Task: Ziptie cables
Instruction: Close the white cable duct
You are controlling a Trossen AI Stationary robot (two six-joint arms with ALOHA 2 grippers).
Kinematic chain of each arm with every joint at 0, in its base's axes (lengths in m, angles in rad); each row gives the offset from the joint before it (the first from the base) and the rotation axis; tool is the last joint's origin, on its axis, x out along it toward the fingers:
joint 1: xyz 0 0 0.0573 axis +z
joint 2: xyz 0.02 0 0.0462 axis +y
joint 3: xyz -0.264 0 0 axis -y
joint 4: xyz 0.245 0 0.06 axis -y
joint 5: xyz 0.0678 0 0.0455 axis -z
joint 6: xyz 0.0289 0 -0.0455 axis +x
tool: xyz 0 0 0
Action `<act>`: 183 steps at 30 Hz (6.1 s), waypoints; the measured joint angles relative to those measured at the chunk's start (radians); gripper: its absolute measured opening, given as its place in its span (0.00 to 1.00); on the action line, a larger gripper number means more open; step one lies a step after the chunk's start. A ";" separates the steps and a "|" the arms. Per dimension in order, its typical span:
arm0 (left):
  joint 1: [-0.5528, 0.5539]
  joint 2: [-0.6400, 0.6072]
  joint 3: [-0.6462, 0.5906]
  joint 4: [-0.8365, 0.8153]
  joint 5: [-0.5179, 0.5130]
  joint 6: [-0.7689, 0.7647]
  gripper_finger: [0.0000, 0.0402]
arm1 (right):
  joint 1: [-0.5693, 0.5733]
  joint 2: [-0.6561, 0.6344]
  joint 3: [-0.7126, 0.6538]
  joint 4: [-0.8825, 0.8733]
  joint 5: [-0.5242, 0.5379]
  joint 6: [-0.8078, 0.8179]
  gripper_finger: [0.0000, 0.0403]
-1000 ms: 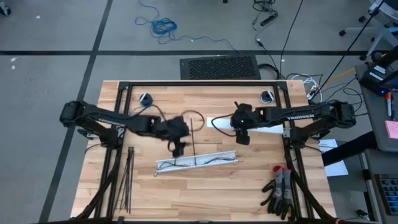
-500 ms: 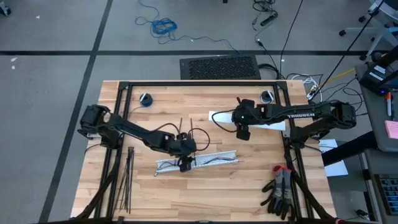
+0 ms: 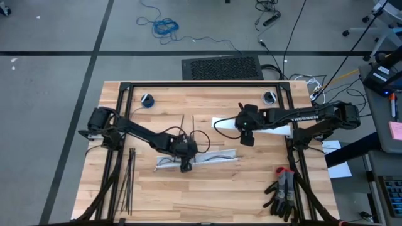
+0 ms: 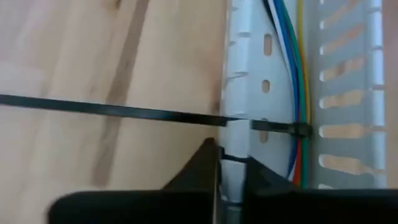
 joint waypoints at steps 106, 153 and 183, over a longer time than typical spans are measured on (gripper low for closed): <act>0.241 0.020 0.025 0.175 -0.194 0.183 0.66 | 0.116 0.118 0.112 -0.302 0.126 0.184 0.53; 0.445 0.006 0.025 0.475 0.308 0.619 0.89 | 0.113 0.144 0.110 -0.329 0.053 0.200 0.53; 0.443 0.181 0.095 0.442 0.256 0.499 0.62 | -0.096 0.184 0.066 -0.199 -0.096 -0.005 0.53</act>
